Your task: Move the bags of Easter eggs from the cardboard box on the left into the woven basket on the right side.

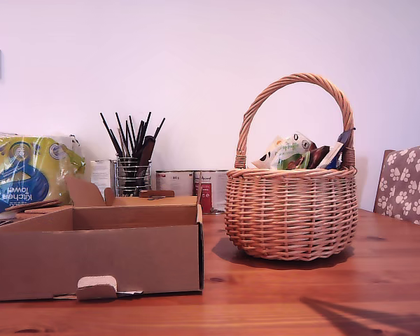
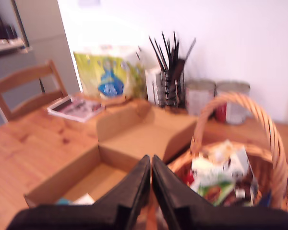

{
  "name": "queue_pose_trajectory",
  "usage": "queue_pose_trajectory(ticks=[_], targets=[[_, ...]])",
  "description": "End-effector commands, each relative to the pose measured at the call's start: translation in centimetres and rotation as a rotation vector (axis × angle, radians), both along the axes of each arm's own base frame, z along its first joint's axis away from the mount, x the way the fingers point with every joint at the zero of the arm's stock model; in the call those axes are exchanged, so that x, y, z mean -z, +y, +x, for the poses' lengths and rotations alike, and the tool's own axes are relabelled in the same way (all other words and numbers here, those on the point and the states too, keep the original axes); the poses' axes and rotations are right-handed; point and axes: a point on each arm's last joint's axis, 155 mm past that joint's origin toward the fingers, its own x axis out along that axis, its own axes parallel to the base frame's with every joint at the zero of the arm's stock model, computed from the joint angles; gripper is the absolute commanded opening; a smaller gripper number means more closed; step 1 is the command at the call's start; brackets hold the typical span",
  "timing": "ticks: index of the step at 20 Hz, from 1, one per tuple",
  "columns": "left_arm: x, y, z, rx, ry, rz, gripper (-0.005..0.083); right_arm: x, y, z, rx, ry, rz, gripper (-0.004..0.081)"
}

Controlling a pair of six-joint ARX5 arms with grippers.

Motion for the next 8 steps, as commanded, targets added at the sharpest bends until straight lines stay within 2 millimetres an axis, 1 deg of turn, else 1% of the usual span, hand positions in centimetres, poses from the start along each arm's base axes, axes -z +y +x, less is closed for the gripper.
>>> queue_pose_trajectory(ticks=[1, 4, 8], targets=[[1.5, -0.1, 0.1, 0.0, 0.041, 0.013, -0.0022, 1.2, 0.0, -0.1, -0.002, 0.032, -0.014, -0.0012], [2.7, 0.0, 0.0, 0.0, 0.087, 0.034, -0.0022, 2.5, -0.1, -0.3, -0.001, 0.08, -0.039, -0.0012], [4.1, 0.1, -0.3, 0.0, 0.138, 0.058, -0.0022, 3.7, -0.2, -0.6, -0.001, 0.124, -0.061, -0.0012]])
